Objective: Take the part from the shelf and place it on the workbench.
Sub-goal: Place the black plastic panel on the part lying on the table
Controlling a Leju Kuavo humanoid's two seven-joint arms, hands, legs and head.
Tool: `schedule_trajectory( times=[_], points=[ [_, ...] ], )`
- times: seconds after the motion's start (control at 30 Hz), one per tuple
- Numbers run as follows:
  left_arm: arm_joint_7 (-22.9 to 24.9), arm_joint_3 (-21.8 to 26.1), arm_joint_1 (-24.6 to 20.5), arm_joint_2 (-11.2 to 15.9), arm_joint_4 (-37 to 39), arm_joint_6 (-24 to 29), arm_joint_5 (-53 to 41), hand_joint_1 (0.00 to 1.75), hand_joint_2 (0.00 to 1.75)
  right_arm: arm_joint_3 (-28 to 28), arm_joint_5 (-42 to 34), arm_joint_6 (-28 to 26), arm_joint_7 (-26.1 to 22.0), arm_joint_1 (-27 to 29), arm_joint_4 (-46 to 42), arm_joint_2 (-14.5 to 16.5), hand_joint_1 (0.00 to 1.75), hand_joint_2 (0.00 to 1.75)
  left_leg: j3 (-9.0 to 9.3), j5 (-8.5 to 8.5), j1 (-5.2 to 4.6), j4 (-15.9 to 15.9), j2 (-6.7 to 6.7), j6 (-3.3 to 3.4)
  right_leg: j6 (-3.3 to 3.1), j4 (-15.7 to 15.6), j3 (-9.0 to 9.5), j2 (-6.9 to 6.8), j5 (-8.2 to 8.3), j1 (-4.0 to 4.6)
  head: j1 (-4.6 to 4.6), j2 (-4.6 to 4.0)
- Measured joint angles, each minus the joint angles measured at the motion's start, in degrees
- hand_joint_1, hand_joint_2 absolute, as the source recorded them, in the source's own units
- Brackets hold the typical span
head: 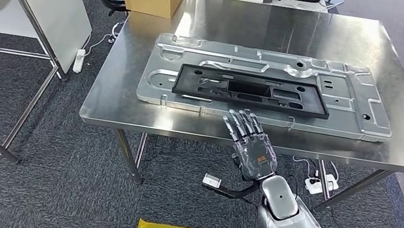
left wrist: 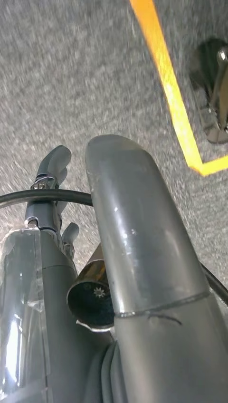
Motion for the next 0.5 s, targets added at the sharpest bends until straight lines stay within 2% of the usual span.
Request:
schedule_trajectory(
  times=[0.03,0.07,0.1,0.13,0.2,0.23,0.27,0.3,0.33,0.37,0.4,0.43,0.47,0.5],
  points=[
    [0.0,0.0,-0.1,0.0,0.0,0.0,0.0,0.0,0.0,0.0,0.0,0.0,0.0,0.0,0.0,0.0,0.0,1.75,3.25,0.4,-0.06,-4.0,0.02,0.15,0.25,0.3,-0.78,-0.01,0.5,0.05,-0.01,0.0],
    [0.0,0.0,-0.1,0.0,0.0,0.0,0.0,0.0,0.0,0.0,0.0,0.0,0.0,0.0,-0.1,0.0,0.0,1.75,6.1,0.12,-0.17,-7.9,0.0,0.43,0.54,0.6,-1.35,-0.05,0.95,0.1,0.03,0.0],
    [0.0,0.0,-0.2,0.0,0.0,0.0,0.0,0.0,0.0,0.0,-0.1,0.0,0.0,0.0,-0.1,0.0,0.0,1.75,8.01,-0.53,-0.3,-10.9,-0.01,0.72,0.86,0.8,-1.65,-0.11,1.42,0.15,0.08,0.0],
    [0.0,0.0,-0.2,0.0,0.0,0.0,0.0,0.0,0.0,0.0,-0.1,0.0,0.0,0.0,-0.2,0.0,0.0,1.75,8.86,-1.12,-0.46,-12.5,-0.04,1.06,1.21,0.8,-1.78,-0.16,1.9,0.18,0.11,0.0],
    [0.0,0.0,-0.2,0.0,0.0,0.0,0.0,0.0,0.0,0.0,-0.1,0.0,0.0,0.0,-0.2,0.0,0.0,1.75,8.2,-0.35,-0.5,-13.0,0.06,1.97,1.93,0.6,-1.95,-0.14,2.66,0.08,0.16,0.0],
    [0.0,0.0,-0.2,0.0,0.0,0.0,0.0,0.0,0.0,0.0,-0.2,0.0,0.0,0.1,-0.2,0.0,0.0,1.75,7.7,0.32,-0.44,-13.1,0.19,2.55,2.22,1.0,-2.37,-0.02,1.89,0.02,0.17,0.0],
    [0.0,0.0,-0.2,0.0,0.0,0.0,0.0,0.0,0.0,0.0,-0.2,0.0,0.0,0.1,-0.2,0.0,0.0,1.75,7.04,1.11,-0.36,-13.2,0.33,3.11,2.43,2.3,-3.0,0.12,-0.01,-0.04,0.19,0.0],
    [0.0,0.0,-0.2,0.0,0.0,0.0,-0.1,0.0,0.0,0.0,-0.3,0.1,0.0,0.1,-0.2,-0.1,0.0,1.75,6.27,1.9,-0.31,-13.3,0.46,3.51,2.55,4.8,-3.84,0.26,-2.88,-0.14,0.19,0.0],
    [0.1,0.0,-0.2,0.0,0.0,0.0,-0.1,0.0,0.0,0.0,-0.4,0.1,0.0,0.1,-0.2,-0.1,0.0,1.75,5.38,2.63,-0.35,-13.2,0.47,3.78,2.66,8.2,-4.73,0.34,-6.08,-0.13,0.2,0.0],
    [0.1,0.0,-0.2,0.0,0.0,0.0,-0.2,0.0,0.0,0.0,-0.5,0.1,0.0,0.2,-0.2,-0.1,0.0,1.75,4.43,3.35,-0.41,-13.2,0.48,3.86,2.75,11.9,-5.39,0.4,-8.47,-0.15,0.2,0.0],
    [0.1,0.0,-0.2,0.0,0.0,0.0,-0.3,0.0,0.0,0.0,-0.7,0.1,0.0,0.3,-0.2,-0.1,0.0,1.75,3.46,4.03,-0.49,-13.1,0.47,3.84,2.81,14.9,-5.61,0.45,-9.5,-0.13,0.2,0.0],
    [0.1,0.0,-0.2,0.0,0.0,0.0,-0.4,0.0,0.0,0.0,-0.9,0.1,0.0,0.4,-0.2,0.0,0.0,1.75,2.47,4.68,-0.56,-12.9,0.47,3.79,2.78,16.5,-5.07,0.49,-9.16,-0.11,0.2,0.0],
    [0.1,0.0,-0.2,0.0,0.0,0.0,-0.5,0.0,0.0,0.0,-1.2,0.2,0.0,0.6,-0.2,0.0,0.0,1.75,1.53,5.26,-0.63,-12.8,0.46,3.71,2.63,16.1,-3.64,0.5,-7.84,-0.07,0.19,0.0],
    [0.2,0.0,-0.2,0.0,0.0,-0.1,-0.6,0.0,0.0,0.0,-1.5,0.2,0.0,0.8,-0.2,0.0,0.0,1.75,0.68,5.78,-0.68,-12.5,0.44,3.6,2.37,13.9,-1.29,0.53,-6.37,0.0,0.19,0.0]
  ],
)
